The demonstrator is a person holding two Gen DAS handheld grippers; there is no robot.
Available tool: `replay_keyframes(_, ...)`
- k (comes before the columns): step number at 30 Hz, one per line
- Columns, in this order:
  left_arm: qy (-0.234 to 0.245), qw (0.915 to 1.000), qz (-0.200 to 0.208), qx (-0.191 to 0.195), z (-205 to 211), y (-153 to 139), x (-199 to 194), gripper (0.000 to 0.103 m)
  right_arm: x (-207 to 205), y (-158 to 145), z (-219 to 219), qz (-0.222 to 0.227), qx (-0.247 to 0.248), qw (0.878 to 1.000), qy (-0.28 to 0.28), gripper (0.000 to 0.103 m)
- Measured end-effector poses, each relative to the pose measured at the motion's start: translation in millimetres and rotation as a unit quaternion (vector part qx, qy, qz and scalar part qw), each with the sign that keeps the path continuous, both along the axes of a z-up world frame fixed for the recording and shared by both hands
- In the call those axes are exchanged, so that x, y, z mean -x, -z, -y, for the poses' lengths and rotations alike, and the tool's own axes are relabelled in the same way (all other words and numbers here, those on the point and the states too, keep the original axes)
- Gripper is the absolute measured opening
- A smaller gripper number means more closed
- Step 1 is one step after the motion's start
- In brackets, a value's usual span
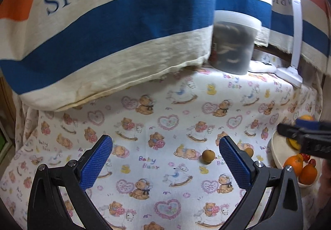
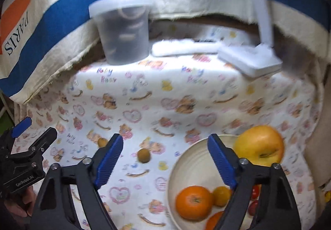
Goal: Organize fruits
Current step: 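Grasp a small brown round fruit with the right gripper and lift it, then grasp the other small brown fruit with the left gripper while the right gripper holds its fruit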
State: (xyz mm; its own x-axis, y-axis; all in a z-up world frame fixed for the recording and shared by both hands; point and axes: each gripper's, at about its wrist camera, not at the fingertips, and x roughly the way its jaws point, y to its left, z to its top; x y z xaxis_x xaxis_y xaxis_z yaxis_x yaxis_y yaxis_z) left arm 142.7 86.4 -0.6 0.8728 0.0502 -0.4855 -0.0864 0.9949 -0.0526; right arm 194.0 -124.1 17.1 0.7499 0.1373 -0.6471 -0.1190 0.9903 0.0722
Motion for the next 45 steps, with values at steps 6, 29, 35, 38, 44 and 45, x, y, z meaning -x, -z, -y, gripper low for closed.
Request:
replay_keyframes(6, -0.016, 0.9992, -0.036, 0.010, -10, 12, -11, 0.102, -29, 26, -8, -0.078, -0.023, 0.996, -0.023, 0.051)
replay_keyframes(29, -0.013, 0.9985, -0.051, 0.014, -10, 19, -16, 0.097, -58, 71, -48, -0.145, -0.006, 0.988, -0.048, 0.023)
replay_keyframes(35, -0.012, 0.9984, -0.053, 0.014, -11, 21, -17, 0.097, -35, 62, -43, -0.053, -0.019, 0.998, -0.040, 0.023)
replay_keyframes(38, -0.009, 0.9982, -0.057, 0.016, -11, 22, -17, 0.097, -28, 55, -42, -0.032, -0.043, 0.997, -0.055, 0.023)
replay_keyframes(44, 0.018, 0.9977, -0.064, 0.016, -3, 17, -20, 0.073, -14, 43, -31, 0.026, -0.045, 0.998, -0.024, 0.023)
replay_keyframes(45, 0.023, 0.9969, -0.073, 0.020, -1, 16, -23, 0.068, -11, 41, -28, 0.037, -0.040, 0.998, -0.017, 0.023)
